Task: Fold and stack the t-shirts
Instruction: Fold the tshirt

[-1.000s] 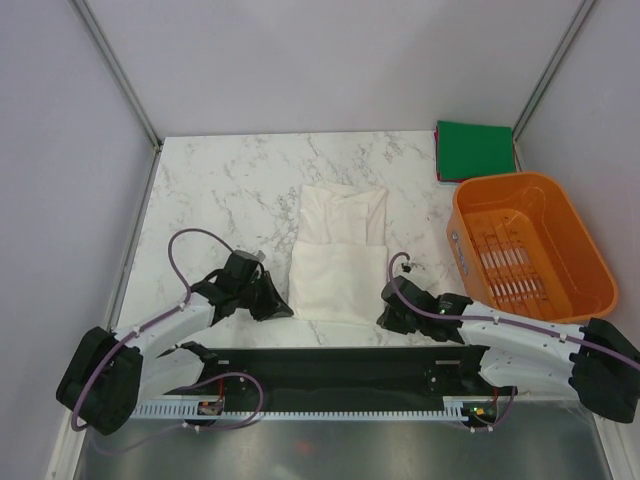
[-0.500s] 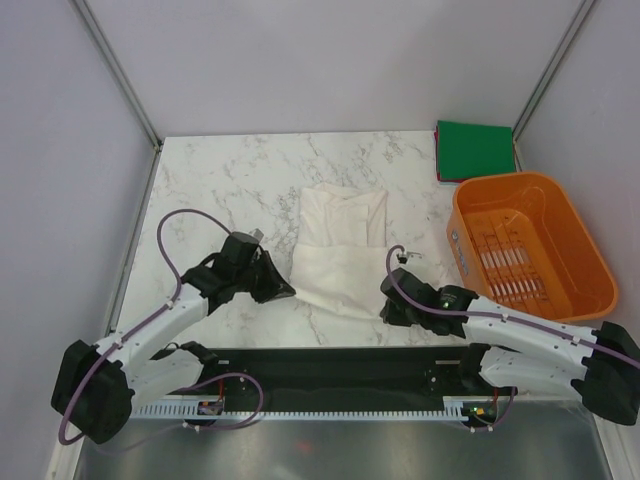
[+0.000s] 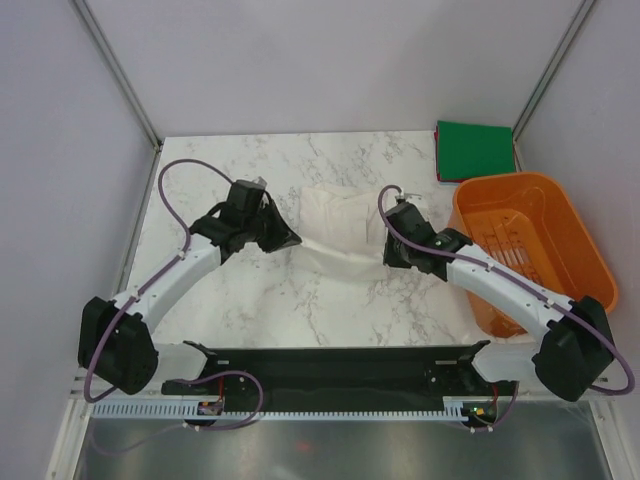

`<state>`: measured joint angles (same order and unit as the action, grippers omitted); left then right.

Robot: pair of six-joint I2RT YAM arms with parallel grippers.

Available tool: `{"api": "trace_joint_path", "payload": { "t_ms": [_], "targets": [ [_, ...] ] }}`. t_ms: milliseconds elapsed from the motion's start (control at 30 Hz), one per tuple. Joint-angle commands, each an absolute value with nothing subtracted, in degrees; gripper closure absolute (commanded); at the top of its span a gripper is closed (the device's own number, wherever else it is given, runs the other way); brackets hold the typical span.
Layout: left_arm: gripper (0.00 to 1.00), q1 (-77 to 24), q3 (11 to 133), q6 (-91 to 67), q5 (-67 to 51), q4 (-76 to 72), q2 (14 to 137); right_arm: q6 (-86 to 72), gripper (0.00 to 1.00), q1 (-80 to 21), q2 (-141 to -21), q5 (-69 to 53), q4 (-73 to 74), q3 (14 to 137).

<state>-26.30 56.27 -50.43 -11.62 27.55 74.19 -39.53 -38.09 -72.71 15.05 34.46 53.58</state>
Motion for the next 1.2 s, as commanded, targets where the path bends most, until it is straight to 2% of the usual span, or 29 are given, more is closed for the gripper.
{"api": "trace_joint_path", "payload": {
  "t_ms": [0, 500, 833, 1167],
  "targets": [
    [0.98, -25.1, 65.6, -45.8, -9.3, 26.6, 78.3, -31.7, 1.00, -33.9, -76.5, 14.0, 34.1, 62.0],
    [0.98, -19.0, 94.2, -41.7, -11.5, 26.5, 105.3, -21.8, 1.00, -22.4, -100.6, 9.6, 33.7, 90.9],
    [0.98, -15.9, 108.8, -41.7, -13.5, 26.5, 121.4, -19.3, 1.00, -17.3, -115.4, 6.2, 29.0, 100.4],
    [0.98, -13.7, 124.2, -42.4, -16.0, 26.4, 133.7, -16.4, 1.00, -15.3, -123.0, 4.4, 23.5, 107.9]
  ]
}}
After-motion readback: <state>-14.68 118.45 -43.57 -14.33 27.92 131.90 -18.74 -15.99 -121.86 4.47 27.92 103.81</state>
